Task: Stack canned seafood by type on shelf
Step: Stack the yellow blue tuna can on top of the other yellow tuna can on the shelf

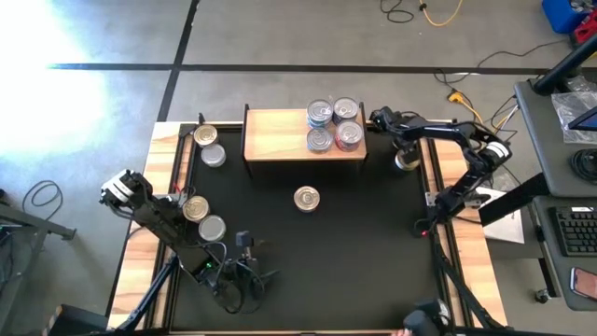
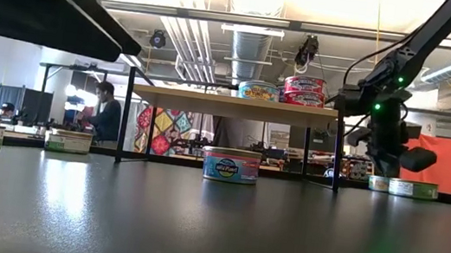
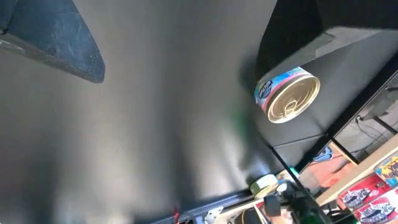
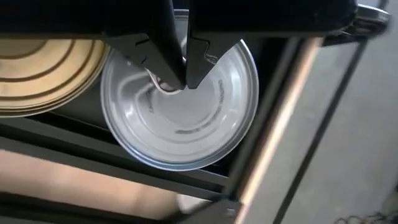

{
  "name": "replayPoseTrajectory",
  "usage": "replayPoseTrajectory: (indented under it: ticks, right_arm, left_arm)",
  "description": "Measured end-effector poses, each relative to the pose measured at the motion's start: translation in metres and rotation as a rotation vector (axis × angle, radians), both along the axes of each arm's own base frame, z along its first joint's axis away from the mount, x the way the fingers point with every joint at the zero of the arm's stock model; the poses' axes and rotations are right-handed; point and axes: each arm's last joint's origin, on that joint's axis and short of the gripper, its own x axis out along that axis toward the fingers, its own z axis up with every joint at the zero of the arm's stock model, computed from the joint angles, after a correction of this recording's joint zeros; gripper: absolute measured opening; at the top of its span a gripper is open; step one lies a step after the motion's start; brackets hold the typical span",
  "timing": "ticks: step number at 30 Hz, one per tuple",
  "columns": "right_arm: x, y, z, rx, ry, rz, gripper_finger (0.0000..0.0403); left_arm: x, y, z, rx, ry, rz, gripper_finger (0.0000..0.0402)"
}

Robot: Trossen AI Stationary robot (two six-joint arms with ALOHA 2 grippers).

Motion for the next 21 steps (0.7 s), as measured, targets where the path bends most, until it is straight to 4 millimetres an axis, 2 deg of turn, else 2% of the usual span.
replayPoseTrajectory:
  ticks: [7, 17, 21]
  right_arm:
    - [0.003, 0.035, -0.002, 0.026, 0.01, -0.013, 0.0013]
    - [0.011, 0.097, -0.014, 0.007, 0.002, -0.05, 0.0013]
    - [0.013, 0.112, -0.018, 0.006, 0.018, -0.03, 0.0013]
  left_arm:
    - [0.0, 0.0, 0.0, -0.002, -0.001, 0.0, 0.0398]
    - [0.0, 0.0, 0.001, -0.004, -0.003, 0.0, 0.0398]
    - [0.0, -0.003, 0.004, -0.018, -0.012, -0.004, 0.0398]
